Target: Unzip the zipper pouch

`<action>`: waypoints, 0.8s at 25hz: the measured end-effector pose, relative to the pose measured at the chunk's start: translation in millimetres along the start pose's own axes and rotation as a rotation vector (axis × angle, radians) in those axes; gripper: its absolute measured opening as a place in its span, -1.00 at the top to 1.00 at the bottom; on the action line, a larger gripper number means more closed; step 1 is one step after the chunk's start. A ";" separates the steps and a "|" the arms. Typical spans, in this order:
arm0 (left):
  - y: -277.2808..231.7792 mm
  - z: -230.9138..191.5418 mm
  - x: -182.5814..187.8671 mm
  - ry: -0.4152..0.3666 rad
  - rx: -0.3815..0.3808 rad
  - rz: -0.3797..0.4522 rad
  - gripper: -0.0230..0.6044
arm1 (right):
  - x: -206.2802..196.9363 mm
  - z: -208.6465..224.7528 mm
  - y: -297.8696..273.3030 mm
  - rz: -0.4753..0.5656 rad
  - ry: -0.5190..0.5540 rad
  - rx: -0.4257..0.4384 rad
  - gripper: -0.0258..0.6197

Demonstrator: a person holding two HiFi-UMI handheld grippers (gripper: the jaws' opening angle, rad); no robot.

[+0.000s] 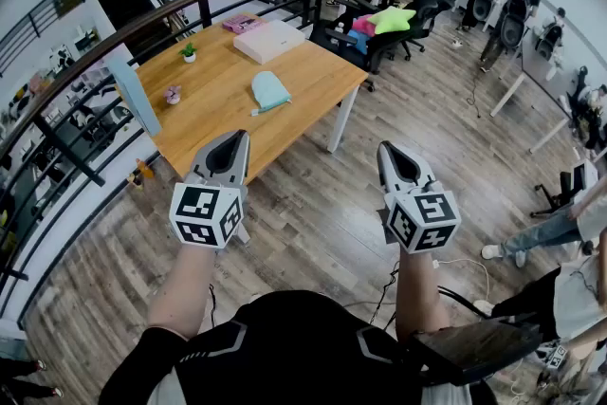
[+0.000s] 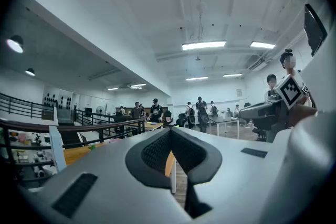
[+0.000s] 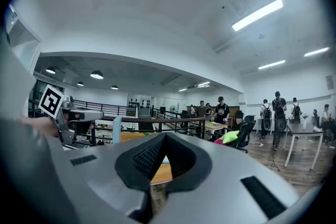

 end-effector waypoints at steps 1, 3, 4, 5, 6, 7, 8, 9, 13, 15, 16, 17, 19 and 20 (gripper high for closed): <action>-5.0 -0.3 1.4 -0.006 0.002 0.004 0.83 | 2.5 2.5 -3.7 0.002 0.009 0.001 0.90; -13.0 -0.1 3.1 -0.018 0.002 0.013 0.83 | 5.3 6.5 -9.3 0.005 0.018 0.004 0.90; -14.9 0.6 2.7 -0.024 -0.002 0.017 0.83 | 4.9 7.6 -10.5 0.006 0.015 0.004 0.90; -15.5 1.6 1.5 -0.025 -0.008 0.021 0.83 | 3.7 8.0 -10.7 0.008 0.011 0.004 0.90; -15.1 2.5 0.2 -0.022 -0.014 0.022 0.83 | 2.6 8.3 -10.4 0.009 0.009 0.003 0.90; -14.2 3.3 -0.8 -0.017 -0.019 0.023 0.83 | 2.2 8.7 -9.9 0.012 0.010 0.001 0.90; -13.4 4.0 -1.0 -0.012 -0.022 0.022 0.83 | 2.7 9.2 -9.2 0.016 0.010 0.000 0.90; -12.9 4.5 -0.6 -0.013 -0.022 0.020 0.83 | 4.0 9.7 -8.5 0.021 0.008 0.000 0.90; -12.1 3.7 2.0 -0.027 -0.008 0.013 0.83 | 8.5 11.4 -6.7 0.039 0.003 -0.001 0.89; -10.7 4.1 0.3 -0.024 -0.008 0.010 0.83 | 6.9 11.9 -5.6 0.037 -0.003 0.001 0.89; -10.1 5.0 -1.1 -0.023 -0.011 0.008 0.83 | 5.4 11.9 -5.3 0.033 -0.005 0.003 0.89; -9.6 6.1 -2.3 -0.019 -0.015 0.004 0.83 | 4.1 12.0 -5.2 0.028 -0.005 0.006 0.89; -9.0 7.6 -4.0 -0.002 -0.012 -0.003 0.83 | 2.9 11.7 -4.6 0.021 -0.004 0.017 0.89; -8.9 7.9 -4.3 0.004 -0.006 -0.005 0.83 | 2.8 11.4 -4.3 0.020 -0.003 0.023 0.89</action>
Point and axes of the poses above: the fingertips, and each gripper's own axes: y backward along the fingers, z to its right, x out of its top, the point moved 2 cm from there along y, backward along the fingers, and after that the axes turned 14 degrees about x, right-handed, at the moved point
